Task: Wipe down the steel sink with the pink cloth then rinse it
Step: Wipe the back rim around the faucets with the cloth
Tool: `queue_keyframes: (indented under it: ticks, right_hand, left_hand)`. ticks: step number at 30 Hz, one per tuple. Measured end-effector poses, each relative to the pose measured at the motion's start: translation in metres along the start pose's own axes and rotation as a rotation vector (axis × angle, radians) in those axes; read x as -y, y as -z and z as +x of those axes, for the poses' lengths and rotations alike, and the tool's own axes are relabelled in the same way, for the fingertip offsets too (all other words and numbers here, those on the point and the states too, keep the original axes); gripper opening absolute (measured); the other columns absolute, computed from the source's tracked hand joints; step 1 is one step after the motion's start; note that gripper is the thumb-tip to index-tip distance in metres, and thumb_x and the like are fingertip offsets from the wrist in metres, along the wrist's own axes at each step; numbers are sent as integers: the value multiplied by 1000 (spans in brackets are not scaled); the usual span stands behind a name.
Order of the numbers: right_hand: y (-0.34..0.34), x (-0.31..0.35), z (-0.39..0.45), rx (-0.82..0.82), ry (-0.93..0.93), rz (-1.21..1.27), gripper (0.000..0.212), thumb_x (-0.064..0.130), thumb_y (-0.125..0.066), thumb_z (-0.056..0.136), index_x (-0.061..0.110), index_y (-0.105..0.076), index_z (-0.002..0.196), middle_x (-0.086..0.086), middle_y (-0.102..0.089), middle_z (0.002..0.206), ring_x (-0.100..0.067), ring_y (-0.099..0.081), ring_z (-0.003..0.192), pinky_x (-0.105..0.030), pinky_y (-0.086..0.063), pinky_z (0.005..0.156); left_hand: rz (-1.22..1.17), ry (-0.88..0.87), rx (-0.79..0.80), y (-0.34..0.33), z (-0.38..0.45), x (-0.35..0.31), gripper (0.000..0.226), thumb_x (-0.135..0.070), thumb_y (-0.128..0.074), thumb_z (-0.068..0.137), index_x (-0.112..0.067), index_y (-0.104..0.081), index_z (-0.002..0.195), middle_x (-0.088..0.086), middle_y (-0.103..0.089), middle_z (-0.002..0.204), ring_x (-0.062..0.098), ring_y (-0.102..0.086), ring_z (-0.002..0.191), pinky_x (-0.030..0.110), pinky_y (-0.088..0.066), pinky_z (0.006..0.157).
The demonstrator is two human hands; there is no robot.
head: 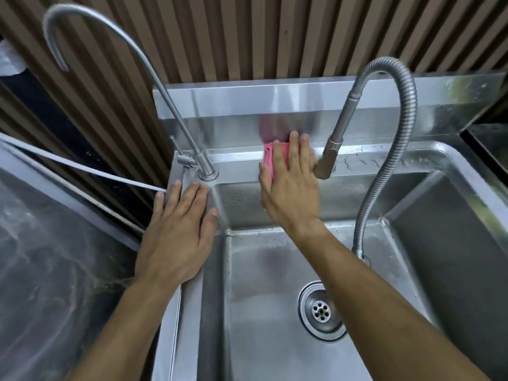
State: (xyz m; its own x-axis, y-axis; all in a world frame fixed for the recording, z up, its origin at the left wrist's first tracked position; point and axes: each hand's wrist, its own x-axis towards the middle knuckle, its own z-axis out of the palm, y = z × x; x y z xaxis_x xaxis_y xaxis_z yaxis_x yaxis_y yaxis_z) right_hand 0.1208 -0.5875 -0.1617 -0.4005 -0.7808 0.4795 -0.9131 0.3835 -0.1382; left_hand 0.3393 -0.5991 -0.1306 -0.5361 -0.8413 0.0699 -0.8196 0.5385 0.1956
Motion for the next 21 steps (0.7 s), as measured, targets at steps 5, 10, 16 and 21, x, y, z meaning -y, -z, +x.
queue_keyframes:
  ticks: [5, 10, 16, 21]
  right_hand:
    - [-4, 3, 2, -35, -37, -2, 58, 41, -33, 107, 4, -50, 148, -22, -47, 155, -42, -35, 149, -53, -24, 123]
    - [4, -1, 2, -9, -20, -41, 62, 50, -29, 107, 7, -51, 146, -18, -51, 151, -41, -37, 148, -52, -29, 121]
    - [1, 4, 2, 27, -56, -48, 57, 43, -28, 108, 9, -48, 148, -16, -49, 154, -40, -33, 150, -52, -24, 124]
    - [1, 5, 1, 48, -65, -48, 60, 44, -23, 107, 10, -47, 150, -15, -48, 156, -39, -32, 151, -48, -22, 124]
  left_hand:
    - [7, -62, 5, -1, 1, 1, 78, -55, -6, 100, -16, -34, 161, -1, -30, 168, 25, -13, 159, 42, -5, 130]
    - [56, -77, 31, -1, 2, 3, 78, -55, -4, 100, -16, -31, 162, 0, -30, 169, 26, -13, 159, 44, -10, 130]
    - [29, -71, 30, 0, 1, 3, 74, -54, -7, 101, -19, -24, 164, -3, -20, 171, 22, -4, 160, 41, -4, 130]
    - [47, -69, 37, 0, 0, 2, 73, -53, -11, 101, -18, -25, 164, -2, -21, 171, 24, -7, 160, 42, -5, 130]
